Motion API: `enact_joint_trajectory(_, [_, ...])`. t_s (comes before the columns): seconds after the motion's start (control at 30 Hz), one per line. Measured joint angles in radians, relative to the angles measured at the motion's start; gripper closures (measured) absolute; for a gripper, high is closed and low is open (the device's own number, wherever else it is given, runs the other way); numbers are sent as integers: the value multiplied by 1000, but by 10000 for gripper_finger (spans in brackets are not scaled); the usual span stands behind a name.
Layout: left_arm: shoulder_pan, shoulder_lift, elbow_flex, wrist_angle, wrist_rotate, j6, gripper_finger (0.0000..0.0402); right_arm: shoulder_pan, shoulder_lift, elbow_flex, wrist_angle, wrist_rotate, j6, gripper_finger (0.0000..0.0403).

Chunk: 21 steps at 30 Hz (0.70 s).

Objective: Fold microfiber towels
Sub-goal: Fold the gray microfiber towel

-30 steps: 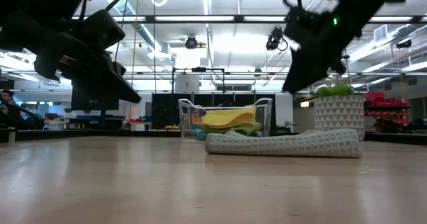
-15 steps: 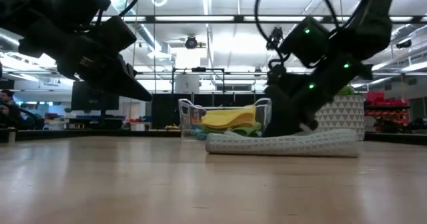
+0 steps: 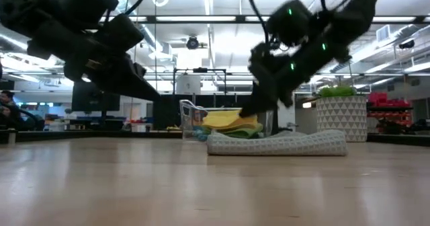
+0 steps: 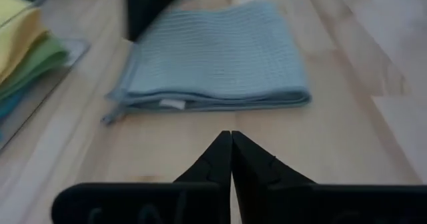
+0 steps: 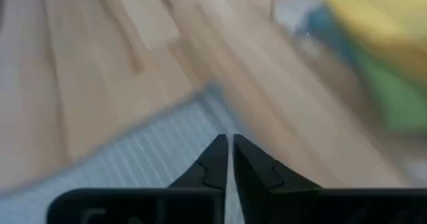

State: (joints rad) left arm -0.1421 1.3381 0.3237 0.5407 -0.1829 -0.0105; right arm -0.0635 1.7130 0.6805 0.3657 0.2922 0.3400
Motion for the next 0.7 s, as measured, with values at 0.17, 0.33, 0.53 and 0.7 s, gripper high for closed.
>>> enact_joint_trajectory(0.17, [-19, 124, 98, -2, 53, 71, 383, 45, -162, 76, -274, 11, -52, 332])
enact_joint_trajectory(0.33, [-53, 285, 222, -15, 54, 103, 342, 163, -260, 118, -481, 78, -53, 295])
enact_joint_trajectory(0.53, [-100, 393, 323, -15, 56, 109, 238, 313, -295, 129, -585, 149, 0, 256])
enact_joint_trajectory(0.7, [-120, 485, 404, -57, 53, 157, 162, 391, -284, 130, -596, 213, 51, 221])
